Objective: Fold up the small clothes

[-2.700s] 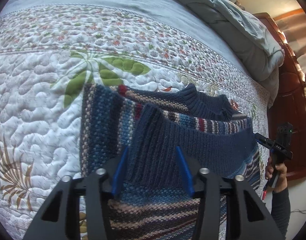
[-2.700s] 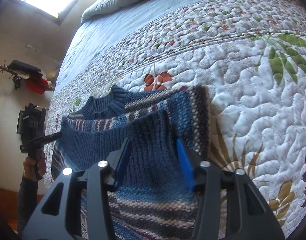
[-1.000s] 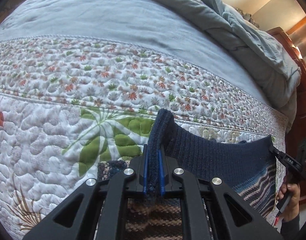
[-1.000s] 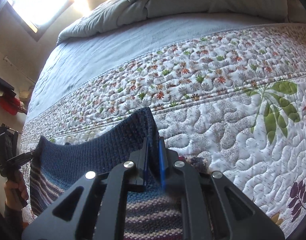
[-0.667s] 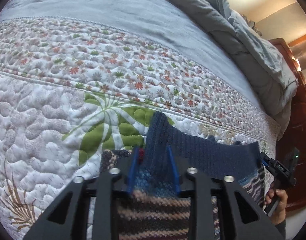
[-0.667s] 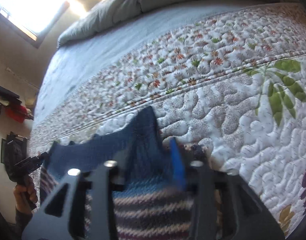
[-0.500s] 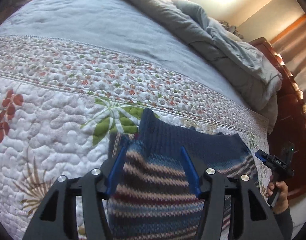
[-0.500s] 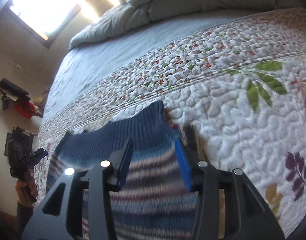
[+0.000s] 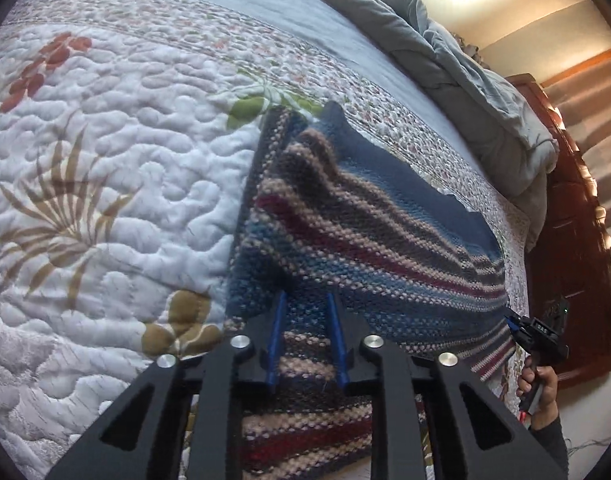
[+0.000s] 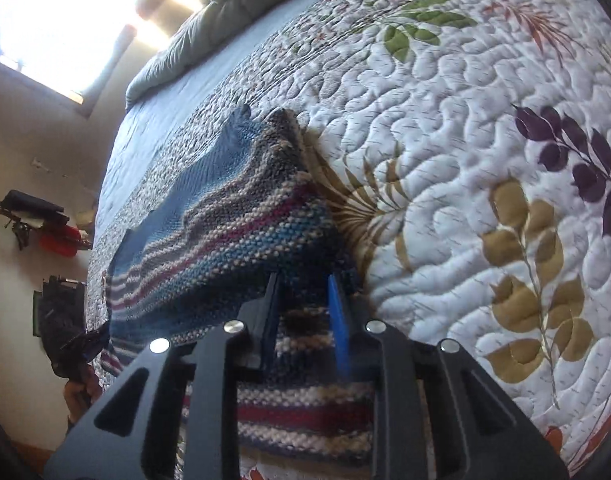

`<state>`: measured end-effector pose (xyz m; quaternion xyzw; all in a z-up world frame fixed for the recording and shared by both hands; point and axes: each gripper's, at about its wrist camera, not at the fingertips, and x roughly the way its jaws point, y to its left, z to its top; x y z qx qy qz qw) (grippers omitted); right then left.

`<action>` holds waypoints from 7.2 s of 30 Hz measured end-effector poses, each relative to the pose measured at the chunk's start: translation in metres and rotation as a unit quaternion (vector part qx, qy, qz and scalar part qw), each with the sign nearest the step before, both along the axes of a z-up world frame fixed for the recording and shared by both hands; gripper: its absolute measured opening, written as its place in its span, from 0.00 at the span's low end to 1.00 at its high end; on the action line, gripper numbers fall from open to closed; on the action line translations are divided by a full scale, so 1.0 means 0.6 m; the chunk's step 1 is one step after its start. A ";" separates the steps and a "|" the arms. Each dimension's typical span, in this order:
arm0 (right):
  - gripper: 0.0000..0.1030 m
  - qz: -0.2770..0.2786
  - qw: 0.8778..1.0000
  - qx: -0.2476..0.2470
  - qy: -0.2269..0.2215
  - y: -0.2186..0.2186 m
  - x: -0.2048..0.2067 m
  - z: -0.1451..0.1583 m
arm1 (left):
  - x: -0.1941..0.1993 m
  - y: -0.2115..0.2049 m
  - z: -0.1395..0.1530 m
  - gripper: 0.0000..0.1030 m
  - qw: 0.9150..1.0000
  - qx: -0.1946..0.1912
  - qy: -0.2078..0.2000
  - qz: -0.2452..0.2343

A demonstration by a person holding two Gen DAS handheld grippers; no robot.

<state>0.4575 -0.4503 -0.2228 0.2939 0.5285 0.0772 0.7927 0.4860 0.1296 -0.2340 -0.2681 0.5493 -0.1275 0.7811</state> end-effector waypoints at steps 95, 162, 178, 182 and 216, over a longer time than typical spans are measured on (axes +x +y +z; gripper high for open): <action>0.88 0.310 0.847 -0.360 -0.238 0.741 -0.210 0.023 | 0.122 0.071 0.010 0.95 0.993 -0.073 0.072 -0.064; 0.11 0.161 0.867 -0.314 -0.352 0.596 -0.166 0.237 | 0.212 -0.258 0.321 0.19 0.984 0.098 0.017 -0.150; 0.11 0.112 0.885 -0.284 -0.352 0.464 -0.161 0.259 | 0.230 -0.402 0.347 0.19 0.977 0.129 0.013 -0.171; 0.11 0.096 0.893 -0.271 -0.346 0.429 -0.159 0.260 | 0.234 -0.442 0.346 0.19 0.975 0.134 0.012 -0.177; 0.11 0.021 0.965 -0.115 -0.235 0.173 -0.148 0.151 | 0.244 -0.684 0.198 0.20 0.959 0.172 0.058 -0.218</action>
